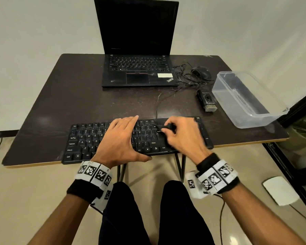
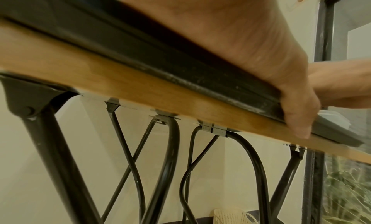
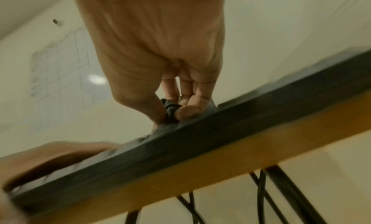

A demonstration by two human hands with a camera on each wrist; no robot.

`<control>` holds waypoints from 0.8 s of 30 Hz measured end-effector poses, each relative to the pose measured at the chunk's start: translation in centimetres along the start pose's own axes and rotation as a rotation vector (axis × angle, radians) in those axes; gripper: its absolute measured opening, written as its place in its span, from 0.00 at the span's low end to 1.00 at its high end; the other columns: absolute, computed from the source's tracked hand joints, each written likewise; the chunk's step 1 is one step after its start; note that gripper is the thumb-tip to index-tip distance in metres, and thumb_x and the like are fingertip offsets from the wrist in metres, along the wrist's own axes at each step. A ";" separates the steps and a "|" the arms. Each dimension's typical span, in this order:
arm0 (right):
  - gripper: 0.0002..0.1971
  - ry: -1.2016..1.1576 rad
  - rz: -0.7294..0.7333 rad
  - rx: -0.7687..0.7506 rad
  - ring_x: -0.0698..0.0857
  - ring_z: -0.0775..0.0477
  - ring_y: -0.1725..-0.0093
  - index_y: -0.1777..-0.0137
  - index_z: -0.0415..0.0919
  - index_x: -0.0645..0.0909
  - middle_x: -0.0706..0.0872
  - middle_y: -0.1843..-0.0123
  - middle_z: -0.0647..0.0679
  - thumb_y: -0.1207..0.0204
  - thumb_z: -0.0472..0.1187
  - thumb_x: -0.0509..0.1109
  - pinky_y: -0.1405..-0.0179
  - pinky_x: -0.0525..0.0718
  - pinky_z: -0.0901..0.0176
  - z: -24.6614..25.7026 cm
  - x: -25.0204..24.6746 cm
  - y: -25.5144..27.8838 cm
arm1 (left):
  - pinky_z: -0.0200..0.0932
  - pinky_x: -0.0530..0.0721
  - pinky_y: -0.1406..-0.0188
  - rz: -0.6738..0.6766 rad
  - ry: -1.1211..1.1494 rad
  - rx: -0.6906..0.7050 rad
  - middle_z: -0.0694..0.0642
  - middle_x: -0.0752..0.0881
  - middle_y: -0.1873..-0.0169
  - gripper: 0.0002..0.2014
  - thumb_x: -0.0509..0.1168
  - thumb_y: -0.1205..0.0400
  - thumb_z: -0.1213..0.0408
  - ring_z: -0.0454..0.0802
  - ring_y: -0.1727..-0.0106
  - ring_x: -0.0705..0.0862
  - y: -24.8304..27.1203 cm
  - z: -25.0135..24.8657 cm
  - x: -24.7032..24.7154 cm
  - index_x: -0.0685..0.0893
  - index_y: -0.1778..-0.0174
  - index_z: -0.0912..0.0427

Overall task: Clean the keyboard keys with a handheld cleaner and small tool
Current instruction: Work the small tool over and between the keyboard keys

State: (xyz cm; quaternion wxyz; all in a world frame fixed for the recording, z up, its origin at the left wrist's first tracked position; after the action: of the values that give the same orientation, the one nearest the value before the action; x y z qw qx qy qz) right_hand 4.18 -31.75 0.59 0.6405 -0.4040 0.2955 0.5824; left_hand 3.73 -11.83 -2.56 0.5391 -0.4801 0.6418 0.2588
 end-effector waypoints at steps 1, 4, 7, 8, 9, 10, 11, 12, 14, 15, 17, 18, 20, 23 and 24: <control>0.04 0.016 -0.019 0.045 0.91 0.44 0.56 0.53 0.49 0.91 0.94 0.58 0.49 0.23 0.47 0.82 0.51 0.87 0.54 -1.4 -0.9 -0.3 | 0.53 0.59 0.11 0.007 -0.003 -0.005 0.55 0.75 0.18 0.70 0.70 0.43 0.17 0.52 0.18 0.72 0.0 0.1 0.0 0.65 0.12 0.63; 0.04 0.051 -0.086 0.206 0.93 0.38 0.50 0.51 0.50 0.92 0.95 0.54 0.46 0.22 0.47 0.82 0.45 0.89 0.50 -5.8 -3.9 -0.8 | 0.51 0.55 0.09 0.020 -0.020 -0.013 0.53 0.73 0.16 0.71 0.68 0.42 0.16 0.50 0.16 0.69 -0.1 0.2 0.2 0.63 0.10 0.61; 0.07 0.004 -0.095 0.176 0.93 0.37 0.47 0.49 0.48 0.93 0.96 0.52 0.45 0.22 0.49 0.81 0.45 0.86 0.51 -4.3 -2.9 -1.2 | 0.51 0.56 0.10 0.009 -0.023 -0.011 0.54 0.74 0.17 0.70 0.69 0.42 0.17 0.51 0.17 0.71 -0.2 0.1 0.2 0.64 0.11 0.62; 0.08 -0.018 -0.070 0.137 0.93 0.37 0.47 0.49 0.47 0.93 0.96 0.52 0.45 0.22 0.49 0.81 0.46 0.85 0.51 -2.6 -1.6 -1.4 | 0.51 0.57 0.11 0.004 -0.018 -0.009 0.54 0.75 0.18 0.70 0.70 0.43 0.17 0.51 0.18 0.72 -0.1 0.1 0.1 0.65 0.11 0.62; 0.08 -0.026 -0.037 0.085 0.92 0.38 0.47 0.49 0.47 0.93 0.96 0.52 0.45 0.21 0.49 0.81 0.46 0.84 0.52 -0.6 -0.2 -1.3 | 0.51 0.59 0.11 -0.003 -0.014 -0.008 0.54 0.76 0.19 0.69 0.70 0.43 0.18 0.51 0.19 0.73 0.0 0.0 0.1 0.66 0.12 0.62; 0.07 -0.023 -0.004 0.030 0.92 0.39 0.46 0.49 0.47 0.92 0.95 0.52 0.45 0.20 0.49 0.80 0.46 0.83 0.52 1.4 1.1 -1.3 | 0.51 0.60 0.12 -0.009 -0.014 -0.006 0.54 0.77 0.19 0.69 0.71 0.43 0.19 0.51 0.19 0.73 0.0 -0.1 -0.1 0.67 0.12 0.63; 0.06 -0.004 0.022 -0.014 0.91 0.40 0.45 0.50 0.47 0.91 0.95 0.51 0.46 0.20 0.49 0.79 0.46 0.83 0.52 2.8 2.2 -1.2 | 0.50 0.60 0.12 -0.008 -0.010 -0.006 0.55 0.77 0.19 0.69 0.71 0.43 0.19 0.51 0.20 0.74 0.1 -0.1 0.0 0.67 0.12 0.63; 0.06 0.012 0.035 -0.033 0.91 0.40 0.45 0.50 0.48 0.91 0.94 0.50 0.46 0.20 0.49 0.79 0.46 0.83 0.52 3.5 2.7 -1.3 | 0.50 0.60 0.12 -0.005 -0.009 -0.003 0.55 0.77 0.20 0.69 0.71 0.43 0.19 0.51 0.20 0.74 0.0 -0.1 0.1 0.67 0.12 0.63; 0.05 0.013 0.035 -0.012 0.91 0.41 0.45 0.50 0.49 0.91 0.95 0.50 0.46 0.21 0.48 0.80 0.45 0.84 0.52 2.8 2.3 -1.6 | 0.49 0.59 0.12 -0.009 -0.003 -0.005 0.54 0.76 0.19 0.69 0.71 0.43 0.19 0.51 0.20 0.73 0.0 -0.2 0.0 0.67 0.12 0.62; 0.06 0.014 0.028 0.022 0.91 0.41 0.44 0.49 0.49 0.91 0.95 0.50 0.46 0.21 0.48 0.81 0.45 0.85 0.52 1.7 1.6 -1.8 | 0.50 0.58 0.11 -0.005 0.000 -0.010 0.54 0.76 0.19 0.70 0.71 0.44 0.19 0.51 0.19 0.72 0.0 -0.1 0.0 0.66 0.12 0.62; 0.06 0.052 -0.001 0.101 0.92 0.39 0.44 0.49 0.49 0.92 0.95 0.50 0.44 0.23 0.47 0.82 0.44 0.87 0.51 -1.1 -0.4 -2.4 | 0.51 0.56 0.10 0.005 -0.002 -0.018 0.53 0.74 0.17 0.71 0.70 0.43 0.17 0.50 0.17 0.70 0.0 0.1 0.0 0.64 0.11 0.61; 0.06 0.071 -0.016 0.142 0.92 0.37 0.44 0.49 0.49 0.92 0.95 0.50 0.43 0.23 0.46 0.83 0.44 0.88 0.50 -2.6 -1.4 -2.6 | 0.50 0.55 0.09 0.008 -0.006 -0.019 0.52 0.73 0.17 0.71 0.70 0.43 0.16 0.50 0.17 0.70 -0.1 0.2 0.0 0.63 0.10 0.60; 0.05 0.081 -0.039 0.200 0.93 0.37 0.44 0.50 0.49 0.92 0.95 0.51 0.42 0.24 0.46 0.83 0.42 0.91 0.48 -4.9 -2.9 -2.9 | 0.49 0.54 0.09 0.018 -0.008 -0.011 0.52 0.73 0.16 0.71 0.70 0.43 0.16 0.50 0.16 0.69 -0.1 0.1 0.2 0.62 0.10 0.61; 0.07 0.100 0.036 0.174 0.93 0.39 0.43 0.48 0.50 0.93 0.95 0.50 0.44 0.23 0.49 0.83 0.41 0.89 0.52 -4.5 -2.3 -3.3 | 0.49 0.54 0.09 0.017 -0.011 -0.014 0.52 0.73 0.16 0.71 0.69 0.42 0.16 0.50 0.16 0.69 -0.1 0.2 0.2 0.62 0.10 0.61; 0.08 0.095 0.078 0.157 0.92 0.41 0.43 0.48 0.50 0.93 0.96 0.48 0.45 0.23 0.50 0.83 0.41 0.87 0.54 -3.9 -1.8 -3.4 | 0.49 0.54 0.09 0.016 -0.011 -0.010 0.53 0.73 0.17 0.71 0.69 0.42 0.16 0.50 0.17 0.69 -0.1 0.1 0.2 0.62 0.10 0.61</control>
State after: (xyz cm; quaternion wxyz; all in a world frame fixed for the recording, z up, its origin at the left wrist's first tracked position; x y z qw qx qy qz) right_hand 7.64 -35.99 0.79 0.6325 -0.3678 0.3859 0.5620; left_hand 3.86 -11.86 -2.75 0.5379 -0.4763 0.6414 0.2689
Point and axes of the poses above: each hand's wrist, its own y-axis away from the middle knuckle, its own x-axis out of the palm, z = x × y, the point moved 9 cm from there along -y, towards the middle knuckle
